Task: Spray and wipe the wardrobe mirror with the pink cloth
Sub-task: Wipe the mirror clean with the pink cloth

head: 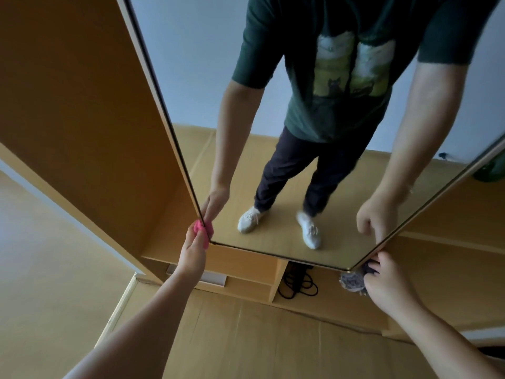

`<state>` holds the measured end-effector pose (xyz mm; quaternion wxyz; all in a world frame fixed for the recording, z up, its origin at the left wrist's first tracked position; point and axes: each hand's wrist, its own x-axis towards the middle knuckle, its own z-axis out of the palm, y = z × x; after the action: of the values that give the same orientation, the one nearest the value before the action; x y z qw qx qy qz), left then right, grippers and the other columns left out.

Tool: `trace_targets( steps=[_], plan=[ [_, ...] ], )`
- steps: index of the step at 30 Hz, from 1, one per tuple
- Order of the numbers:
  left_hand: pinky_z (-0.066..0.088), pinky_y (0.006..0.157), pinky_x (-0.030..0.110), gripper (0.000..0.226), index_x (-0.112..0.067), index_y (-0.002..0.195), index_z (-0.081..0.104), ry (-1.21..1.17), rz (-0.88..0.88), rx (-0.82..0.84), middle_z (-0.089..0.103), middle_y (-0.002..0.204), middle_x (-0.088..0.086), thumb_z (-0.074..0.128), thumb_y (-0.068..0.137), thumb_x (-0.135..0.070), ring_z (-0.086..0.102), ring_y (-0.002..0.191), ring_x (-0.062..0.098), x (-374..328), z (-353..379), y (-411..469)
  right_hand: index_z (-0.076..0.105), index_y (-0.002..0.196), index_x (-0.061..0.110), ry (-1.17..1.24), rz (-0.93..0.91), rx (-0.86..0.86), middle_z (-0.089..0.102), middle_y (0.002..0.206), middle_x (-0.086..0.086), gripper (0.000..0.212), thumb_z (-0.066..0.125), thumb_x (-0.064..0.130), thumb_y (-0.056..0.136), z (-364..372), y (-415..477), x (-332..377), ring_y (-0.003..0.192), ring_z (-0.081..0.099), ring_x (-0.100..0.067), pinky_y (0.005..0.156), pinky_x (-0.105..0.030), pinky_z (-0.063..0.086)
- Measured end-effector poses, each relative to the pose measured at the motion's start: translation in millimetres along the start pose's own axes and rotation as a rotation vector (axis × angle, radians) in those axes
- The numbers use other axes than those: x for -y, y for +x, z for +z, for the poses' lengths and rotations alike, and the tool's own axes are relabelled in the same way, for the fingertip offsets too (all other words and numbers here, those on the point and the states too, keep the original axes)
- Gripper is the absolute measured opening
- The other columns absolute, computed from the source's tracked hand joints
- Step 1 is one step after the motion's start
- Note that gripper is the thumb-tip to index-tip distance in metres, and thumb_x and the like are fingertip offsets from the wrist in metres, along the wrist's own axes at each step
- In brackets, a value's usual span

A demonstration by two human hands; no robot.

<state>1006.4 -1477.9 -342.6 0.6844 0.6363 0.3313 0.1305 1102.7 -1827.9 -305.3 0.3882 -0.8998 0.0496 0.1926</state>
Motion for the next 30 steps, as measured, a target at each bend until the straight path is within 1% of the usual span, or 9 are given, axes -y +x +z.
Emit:
trace_targets(
  steps=[4,9,12,16,19,22,25,28,30],
  plan=[
    [0.036,0.092,0.036,0.025,-0.02,0.12,0.049,-0.008,0.008,0.016,0.056,0.112,0.005,0.037,0.102,-0.033,0.048,0.108,0.021,18.1,-2.7,7.0,0.047,0.129,0.012,-0.015,0.008,-0.001,0.061,0.112,-0.003,0.046,0.048,-0.005,0.087,5.0,7.5,-2.6,0.113,0.059,-0.024,0.096,-0.039,0.049],
    [0.041,0.084,0.032,0.022,-0.022,0.118,0.05,-0.121,-0.036,-0.025,0.058,0.107,0.01,0.038,0.101,-0.028,0.052,0.101,0.021,22.9,0.1,9.8,0.037,0.141,0.008,0.038,-0.022,-0.007,0.057,0.107,0.0,0.057,0.045,-0.01,0.087,11.8,9.4,-4.6,0.105,0.055,-0.016,0.095,-0.032,0.044],
    [0.047,0.077,0.039,0.032,-0.014,0.131,0.043,-0.218,-0.116,-0.076,0.064,0.099,0.021,0.034,0.103,-0.027,0.059,0.087,0.028,27.7,4.6,5.9,0.033,0.146,0.011,0.096,-0.016,0.021,0.054,0.113,-0.001,0.064,0.043,-0.014,0.087,12.6,10.7,-5.2,0.111,0.054,-0.014,0.098,-0.031,0.041],
    [0.053,0.061,0.035,0.038,0.007,0.128,0.045,-0.226,-0.14,-0.11,0.065,0.096,0.033,0.034,0.101,-0.018,0.063,0.072,0.031,32.5,13.0,0.7,0.032,0.146,0.011,0.115,-0.007,0.029,0.055,0.122,-0.004,0.064,0.043,-0.013,0.088,13.0,15.5,-7.4,0.115,0.053,-0.015,0.1,-0.031,0.039],
    [0.056,0.073,0.04,0.042,-0.007,0.13,0.049,-0.207,-0.08,-0.155,0.068,0.101,0.015,0.049,0.093,-0.026,0.068,0.085,0.028,36.2,24.7,-6.7,0.035,0.142,0.01,0.098,0.015,0.027,0.054,0.119,-0.001,0.06,0.044,-0.011,0.087,14.8,18.6,-11.1,0.125,0.051,-0.022,0.101,-0.034,0.04],
    [0.051,0.089,0.049,0.079,-0.007,0.139,0.041,-0.274,-0.083,-0.155,0.065,0.105,0.01,0.058,0.074,-0.049,0.064,0.099,0.034,36.1,30.1,-9.4,0.038,0.136,0.015,0.093,0.039,0.018,0.055,0.133,-0.008,0.057,0.046,-0.007,0.084,16.5,21.0,-14.5,0.128,0.051,-0.024,0.106,-0.046,0.041],
    [0.049,0.093,0.049,0.052,-0.006,0.134,0.045,-0.594,-0.279,-0.259,0.066,0.106,0.021,0.052,0.093,-0.037,0.064,0.1,0.039,34.5,35.0,-7.5,0.038,0.136,0.014,0.087,0.037,0.017,0.052,0.138,-0.01,0.057,0.047,-0.005,0.082,16.8,23.9,-16.4,0.128,0.051,-0.024,0.107,-0.049,0.04],
    [0.051,0.093,0.048,0.077,-0.008,0.134,0.046,-0.515,-0.224,-0.231,0.064,0.111,0.009,0.066,0.07,-0.046,0.064,0.104,0.03,37.1,40.8,-14.0,0.037,0.138,0.012,0.086,0.043,0.013,0.051,0.139,-0.013,0.058,0.047,-0.006,0.084,16.5,22.1,-11.6,0.129,0.05,-0.025,0.107,-0.048,0.04],
    [0.048,0.098,0.05,0.067,-0.007,0.136,0.046,-0.584,-0.237,-0.227,0.062,0.117,0.01,0.061,0.08,-0.041,0.062,0.11,0.032,34.8,43.7,-18.0,0.035,0.14,0.007,0.08,0.049,0.003,0.051,0.138,-0.016,0.058,0.046,-0.008,0.085,16.6,21.2,-9.9,0.129,0.05,-0.026,0.107,-0.044,0.04]
  ],
)
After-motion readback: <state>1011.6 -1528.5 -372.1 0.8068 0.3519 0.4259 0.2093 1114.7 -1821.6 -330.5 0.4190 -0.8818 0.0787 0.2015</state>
